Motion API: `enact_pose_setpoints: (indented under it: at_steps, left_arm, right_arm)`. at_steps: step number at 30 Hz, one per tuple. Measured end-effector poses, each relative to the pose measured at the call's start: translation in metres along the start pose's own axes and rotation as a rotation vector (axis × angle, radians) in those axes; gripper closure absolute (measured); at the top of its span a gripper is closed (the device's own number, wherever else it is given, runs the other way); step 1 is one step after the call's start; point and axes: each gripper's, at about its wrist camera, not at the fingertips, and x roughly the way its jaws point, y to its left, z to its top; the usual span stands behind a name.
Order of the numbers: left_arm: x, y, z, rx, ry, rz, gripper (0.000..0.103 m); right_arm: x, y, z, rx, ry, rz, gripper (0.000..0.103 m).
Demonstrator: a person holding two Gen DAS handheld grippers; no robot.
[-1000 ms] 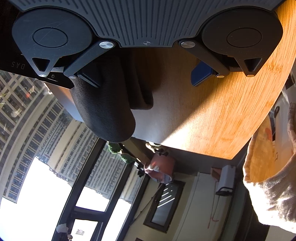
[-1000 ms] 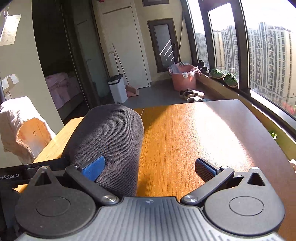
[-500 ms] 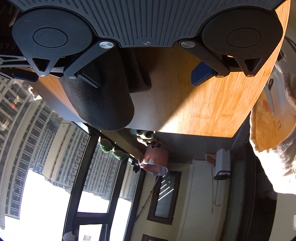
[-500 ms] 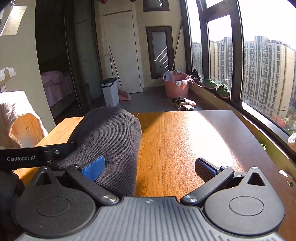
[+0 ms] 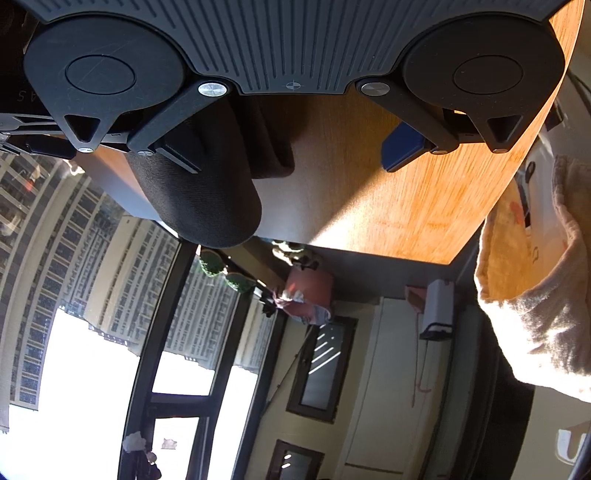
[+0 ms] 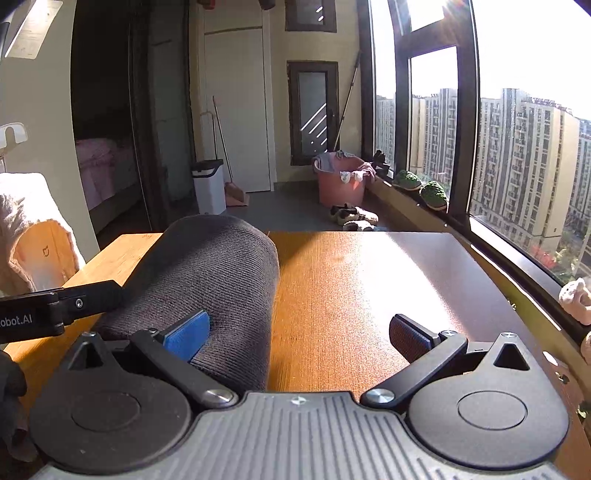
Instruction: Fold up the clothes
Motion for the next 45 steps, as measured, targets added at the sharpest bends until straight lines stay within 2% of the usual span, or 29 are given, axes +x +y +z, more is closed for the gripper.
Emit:
enact_pose_setpoints:
  at_steps: [3, 6, 11, 16, 22, 26, 45]
  left_arm:
    - [-0.022, -0.001, -0.012, -0.018, 0.003, -0.046, 0.0]
    - [-0.034, -0.012, -0.022, 0.026, 0.07, -0.048, 0.0]
    - [-0.046, -0.026, -0.033, 0.063, 0.138, 0.027, 0.0]
    - [-0.043, -0.031, -0.037, 0.066, 0.224, 0.133, 0.0]
    - [-0.046, -0.04, -0.043, 0.158, 0.282, 0.244, 0.0]
    - [-0.048, -0.04, -0.044, 0.149, 0.276, 0.245, 0.0]
    - [-0.047, -0.04, -0.041, 0.139, 0.273, 0.255, 0.0]
  right_arm:
    - [-0.001, -0.004, -0.001, 0.027, -0.006, 0.001, 0.0]
    - [-0.006, -0.011, -0.005, 0.077, -0.011, 0.012, 0.0]
    - [-0.025, -0.024, -0.019, 0.16, 0.023, 0.054, 0.0]
    - [-0.026, -0.013, -0.027, 0.111, 0.174, -0.015, 0.0]
    - [-0.033, -0.015, -0.036, 0.1, 0.226, -0.038, 0.0]
    - [-0.035, 0.0, -0.042, -0.011, 0.256, -0.069, 0.0]
    - [-0.041, -0.002, -0.047, -0.006, 0.255, -0.067, 0.0]
